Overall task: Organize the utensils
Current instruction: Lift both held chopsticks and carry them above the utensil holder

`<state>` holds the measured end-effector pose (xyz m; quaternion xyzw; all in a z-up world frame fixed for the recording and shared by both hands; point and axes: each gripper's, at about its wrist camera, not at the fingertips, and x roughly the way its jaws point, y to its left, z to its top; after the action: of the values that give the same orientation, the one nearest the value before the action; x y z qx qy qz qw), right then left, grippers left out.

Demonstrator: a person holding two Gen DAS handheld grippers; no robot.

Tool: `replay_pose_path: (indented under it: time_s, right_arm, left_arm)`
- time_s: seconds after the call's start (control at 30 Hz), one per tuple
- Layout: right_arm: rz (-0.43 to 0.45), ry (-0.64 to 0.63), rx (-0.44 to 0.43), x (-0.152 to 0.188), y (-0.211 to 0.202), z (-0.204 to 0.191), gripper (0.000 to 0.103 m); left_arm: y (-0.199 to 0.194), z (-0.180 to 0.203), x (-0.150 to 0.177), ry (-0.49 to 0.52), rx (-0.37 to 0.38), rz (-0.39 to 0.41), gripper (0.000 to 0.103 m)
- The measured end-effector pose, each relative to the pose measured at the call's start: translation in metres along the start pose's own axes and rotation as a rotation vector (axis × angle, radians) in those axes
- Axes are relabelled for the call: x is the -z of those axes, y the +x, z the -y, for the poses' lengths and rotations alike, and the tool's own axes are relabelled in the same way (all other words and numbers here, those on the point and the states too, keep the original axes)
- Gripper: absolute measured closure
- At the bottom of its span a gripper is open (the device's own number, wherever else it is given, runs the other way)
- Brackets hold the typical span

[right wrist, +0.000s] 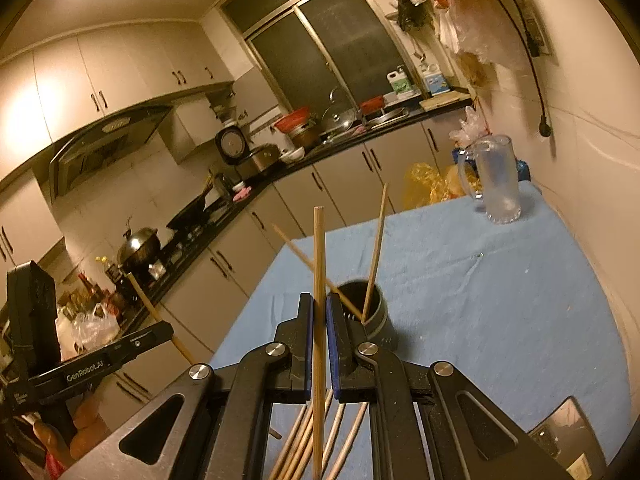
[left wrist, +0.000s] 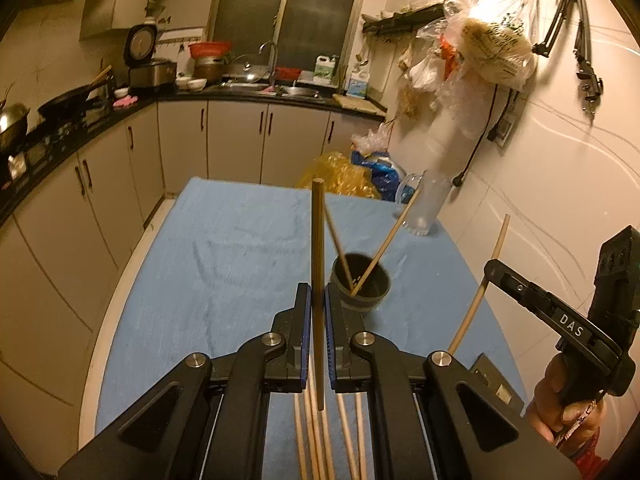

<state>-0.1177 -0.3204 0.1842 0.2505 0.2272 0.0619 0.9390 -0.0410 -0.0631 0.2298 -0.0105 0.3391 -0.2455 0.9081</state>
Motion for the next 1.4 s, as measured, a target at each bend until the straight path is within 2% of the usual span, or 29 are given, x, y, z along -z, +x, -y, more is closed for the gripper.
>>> replay_pose_path:
  time_s: [0.3, 0.7, 0.9, 1.13, 1.4]
  right_arm:
    - [0.075, 0.02, 0.026, -0.042, 0.001, -0.003, 0.096]
    - [0.183, 0.028, 0.091, -0.099, 0.024, -0.005, 0.096]
    - [0.191, 0.03, 0.133, -0.102, 0.053, 0.007, 0.096]
    - [0.119, 0.028, 0.146, -0.083, 0.088, 0.018, 0.096]
    - [0.062, 0.034, 0.142, -0.069, 0.104, 0.024, 0.096]
  left_arm:
    - [-0.002, 0.021, -0.048, 0.03, 0.043, 0.054, 0.097]
    - [0.031, 0.023, -0.107, -0.01, 0.079, 0.095, 0.097]
    - [0.067, 0.017, -0.106, -0.035, 0.082, 0.07, 0.097]
    - [0.103, 0.006, -0.091, -0.064, 0.087, 0.009, 0.097]
    - [0.121, -0.001, -0.084, -0.081, 0.094, -0.023, 0.097]
